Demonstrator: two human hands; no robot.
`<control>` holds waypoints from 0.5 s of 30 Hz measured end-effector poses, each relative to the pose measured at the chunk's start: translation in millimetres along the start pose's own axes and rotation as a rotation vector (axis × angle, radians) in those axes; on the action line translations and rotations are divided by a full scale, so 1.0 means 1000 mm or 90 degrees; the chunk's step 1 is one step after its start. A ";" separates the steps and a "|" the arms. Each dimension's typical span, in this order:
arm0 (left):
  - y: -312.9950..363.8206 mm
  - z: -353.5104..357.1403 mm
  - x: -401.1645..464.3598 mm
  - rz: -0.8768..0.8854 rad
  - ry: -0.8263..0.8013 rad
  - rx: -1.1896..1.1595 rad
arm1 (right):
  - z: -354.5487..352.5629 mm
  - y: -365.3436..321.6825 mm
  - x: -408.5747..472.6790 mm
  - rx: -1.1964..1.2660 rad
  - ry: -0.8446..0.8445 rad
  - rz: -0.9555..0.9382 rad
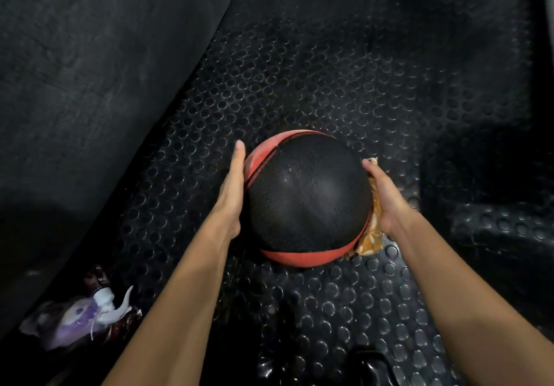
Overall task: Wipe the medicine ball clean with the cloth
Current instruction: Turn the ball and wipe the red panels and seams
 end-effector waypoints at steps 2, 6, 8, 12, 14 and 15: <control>-0.007 -0.003 -0.001 0.017 0.023 0.002 | -0.001 0.004 -0.001 0.019 -0.008 -0.024; 0.005 -0.005 -0.002 0.109 0.058 0.017 | -0.001 -0.005 -0.004 0.057 0.018 -0.067; 0.018 -0.012 0.001 0.140 0.107 0.026 | 0.005 -0.022 -0.008 0.083 0.009 -0.111; 0.057 -0.007 0.004 0.242 0.090 0.047 | 0.003 -0.042 -0.009 0.062 0.063 -0.176; 0.072 -0.001 0.006 0.274 0.076 0.106 | -0.006 -0.049 -0.013 -0.027 0.153 -0.210; 0.075 0.002 0.007 0.286 0.072 0.150 | -0.011 -0.055 -0.019 -0.101 0.203 -0.237</control>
Point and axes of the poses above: each hand's wrist, its own x-axis towards the middle knuckle, its own z-axis out of the palm, y = z × x, the point moved 9 cm from there along x, towards the middle knuckle, and after that the axes turned 1 degree about -y, right-handed, at the moved point
